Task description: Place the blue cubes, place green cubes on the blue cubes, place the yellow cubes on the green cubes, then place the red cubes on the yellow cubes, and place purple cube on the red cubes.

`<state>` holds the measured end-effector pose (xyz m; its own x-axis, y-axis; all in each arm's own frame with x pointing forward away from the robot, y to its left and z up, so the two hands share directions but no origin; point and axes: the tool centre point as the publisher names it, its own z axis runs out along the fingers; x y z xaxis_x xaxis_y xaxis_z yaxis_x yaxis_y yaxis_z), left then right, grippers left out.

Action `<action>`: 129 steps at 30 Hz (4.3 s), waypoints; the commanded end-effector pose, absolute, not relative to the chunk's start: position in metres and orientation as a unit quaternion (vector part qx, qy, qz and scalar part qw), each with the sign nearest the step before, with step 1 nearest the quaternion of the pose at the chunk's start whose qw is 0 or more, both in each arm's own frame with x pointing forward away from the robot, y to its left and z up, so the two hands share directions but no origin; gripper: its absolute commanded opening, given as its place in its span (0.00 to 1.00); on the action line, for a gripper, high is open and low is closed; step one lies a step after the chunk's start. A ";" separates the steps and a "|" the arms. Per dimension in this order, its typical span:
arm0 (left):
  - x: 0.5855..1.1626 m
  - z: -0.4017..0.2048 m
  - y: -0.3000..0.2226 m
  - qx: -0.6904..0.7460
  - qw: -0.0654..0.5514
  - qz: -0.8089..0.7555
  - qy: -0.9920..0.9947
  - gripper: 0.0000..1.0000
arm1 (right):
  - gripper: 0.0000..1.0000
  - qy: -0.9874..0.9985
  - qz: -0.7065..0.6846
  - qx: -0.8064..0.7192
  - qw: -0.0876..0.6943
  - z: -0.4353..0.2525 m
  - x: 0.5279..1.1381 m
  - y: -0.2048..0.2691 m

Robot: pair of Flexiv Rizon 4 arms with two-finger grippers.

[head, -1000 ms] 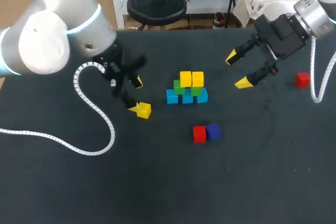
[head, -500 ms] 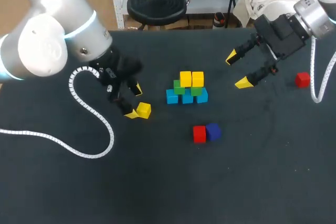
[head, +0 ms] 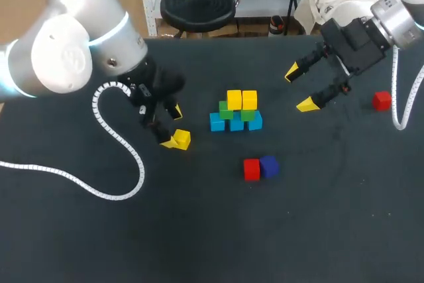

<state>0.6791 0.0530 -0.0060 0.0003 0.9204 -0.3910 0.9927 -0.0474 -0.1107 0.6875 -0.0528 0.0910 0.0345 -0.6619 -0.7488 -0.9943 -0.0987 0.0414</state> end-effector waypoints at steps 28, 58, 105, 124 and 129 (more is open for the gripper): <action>0.669 0.005 0.040 0.710 0.123 -0.174 0.671 0.00 | 1.00 0.618 0.318 -0.670 0.262 0.091 0.687 -0.053; 0.669 0.059 0.027 0.626 0.119 -0.117 0.762 0.00 | 1.00 0.618 0.318 -0.670 0.262 0.091 0.687 -0.053; 0.684 0.067 -0.024 0.573 0.145 -0.172 0.788 0.00 | 1.00 0.618 0.318 -0.670 0.262 0.091 0.687 -0.053; 0.690 0.055 -0.032 0.570 0.160 -0.175 0.786 0.00 | 1.00 0.618 0.318 -0.670 0.262 0.091 0.687 -0.053; 0.693 0.056 -0.034 0.574 0.164 -0.174 0.783 0.00 | 1.00 0.618 0.318 -0.670 0.262 0.091 0.687 -0.053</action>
